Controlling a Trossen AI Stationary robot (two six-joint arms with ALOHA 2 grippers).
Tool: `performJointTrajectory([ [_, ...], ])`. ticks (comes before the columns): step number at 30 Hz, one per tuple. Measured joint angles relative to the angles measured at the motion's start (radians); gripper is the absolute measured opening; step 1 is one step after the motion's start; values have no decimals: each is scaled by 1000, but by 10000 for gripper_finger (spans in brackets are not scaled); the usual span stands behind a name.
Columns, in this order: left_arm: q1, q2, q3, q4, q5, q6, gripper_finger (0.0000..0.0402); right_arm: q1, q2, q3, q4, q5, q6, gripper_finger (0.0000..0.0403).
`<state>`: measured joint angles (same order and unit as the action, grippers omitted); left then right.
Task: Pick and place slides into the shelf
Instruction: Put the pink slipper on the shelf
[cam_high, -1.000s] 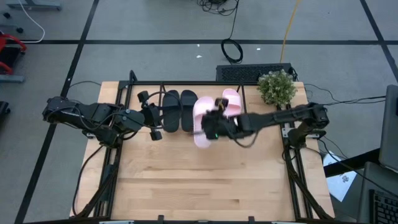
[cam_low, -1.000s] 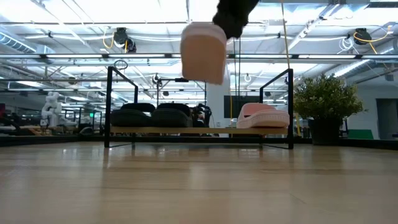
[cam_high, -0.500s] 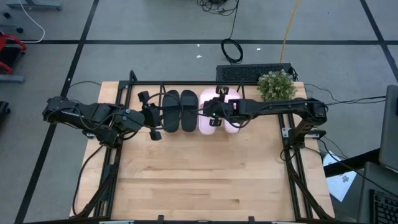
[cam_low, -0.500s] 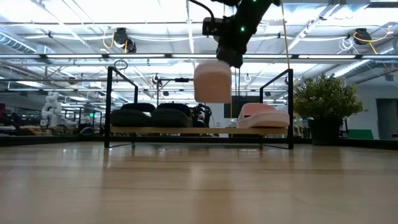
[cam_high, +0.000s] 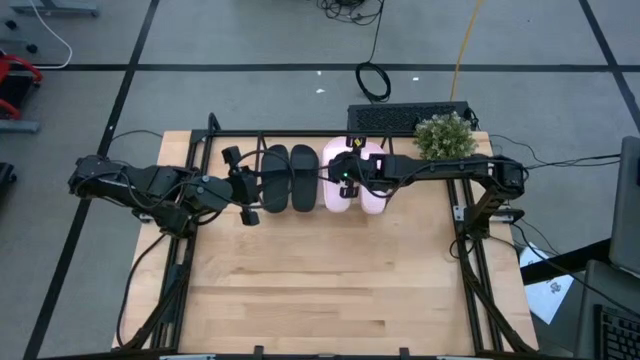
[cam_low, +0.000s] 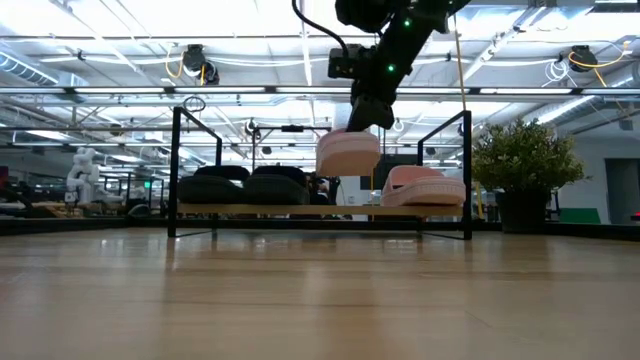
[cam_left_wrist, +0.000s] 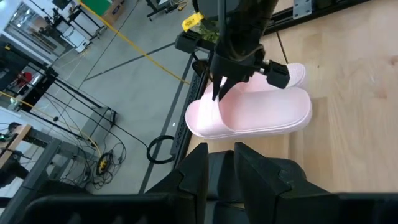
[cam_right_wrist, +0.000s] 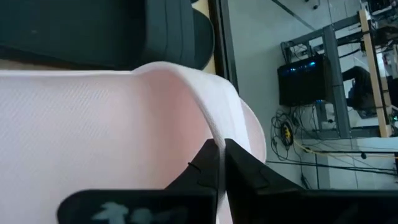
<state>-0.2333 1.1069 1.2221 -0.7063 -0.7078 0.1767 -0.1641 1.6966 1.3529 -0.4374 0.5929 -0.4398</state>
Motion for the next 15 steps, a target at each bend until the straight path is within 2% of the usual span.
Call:
performJointTrajectory([
  [8,0,0,0,0,0,2,86,-38,0,-2,10,-22,-29,0],
  [15,0,0,0,0,0,3,86,-38,-1,-69,65,-22,-30,0],
])
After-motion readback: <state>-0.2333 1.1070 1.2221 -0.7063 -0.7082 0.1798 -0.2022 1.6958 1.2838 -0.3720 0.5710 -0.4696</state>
